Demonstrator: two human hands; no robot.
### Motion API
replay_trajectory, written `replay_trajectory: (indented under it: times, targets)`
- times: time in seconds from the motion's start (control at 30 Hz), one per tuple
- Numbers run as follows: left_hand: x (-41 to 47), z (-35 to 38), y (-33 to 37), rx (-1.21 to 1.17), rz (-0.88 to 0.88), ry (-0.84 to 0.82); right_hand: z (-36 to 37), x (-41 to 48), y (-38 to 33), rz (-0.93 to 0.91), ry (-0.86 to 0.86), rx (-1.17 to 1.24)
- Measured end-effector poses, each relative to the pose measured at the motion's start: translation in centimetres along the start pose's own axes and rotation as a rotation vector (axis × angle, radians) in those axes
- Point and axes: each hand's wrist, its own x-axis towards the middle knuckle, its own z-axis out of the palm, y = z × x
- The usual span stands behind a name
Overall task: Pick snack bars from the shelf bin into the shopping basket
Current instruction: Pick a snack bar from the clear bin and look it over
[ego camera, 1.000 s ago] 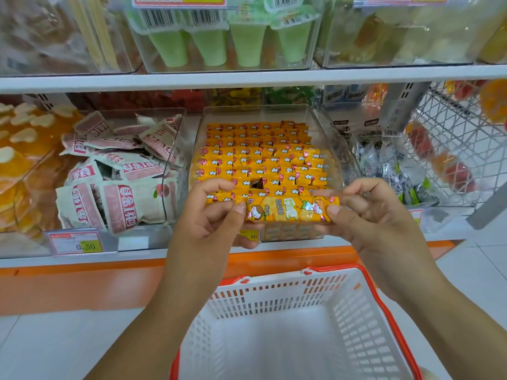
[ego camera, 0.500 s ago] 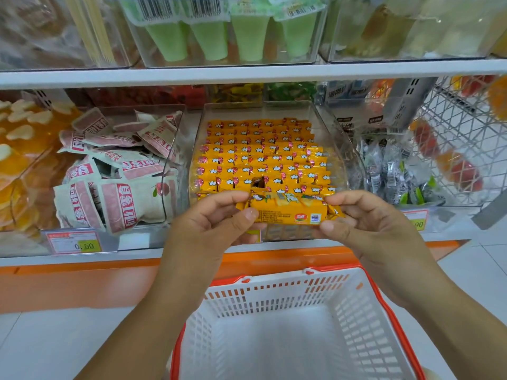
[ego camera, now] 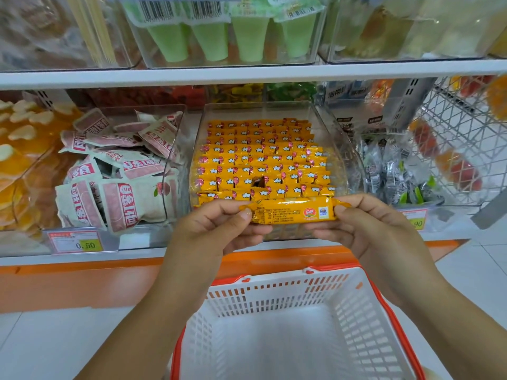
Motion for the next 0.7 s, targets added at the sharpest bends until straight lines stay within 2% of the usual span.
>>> replay_trajectory:
  times: [0.2,0.33,0.5,0.7]
  targets:
    - [-0.1,-0.2,0.4,0.031,-0.001,-0.051,-0.2,0.1,-0.3,0.013,-0.035,0.04]
    - [0.2,-0.5,0.5,0.073,0.031,0.024,-0.4,0.0,-0.4,-0.012,-0.069,0.026]
    - [0.4,-0.4,-0.2,0.233,0.036,0.073,-0.5,0.0,0.2,-0.087,-0.022,-0.188]
    - [0.0,0.6,-0.3,0.174,0.061,0.132,0.0,-0.2,0.5,-0.136,-0.044,-0.15]
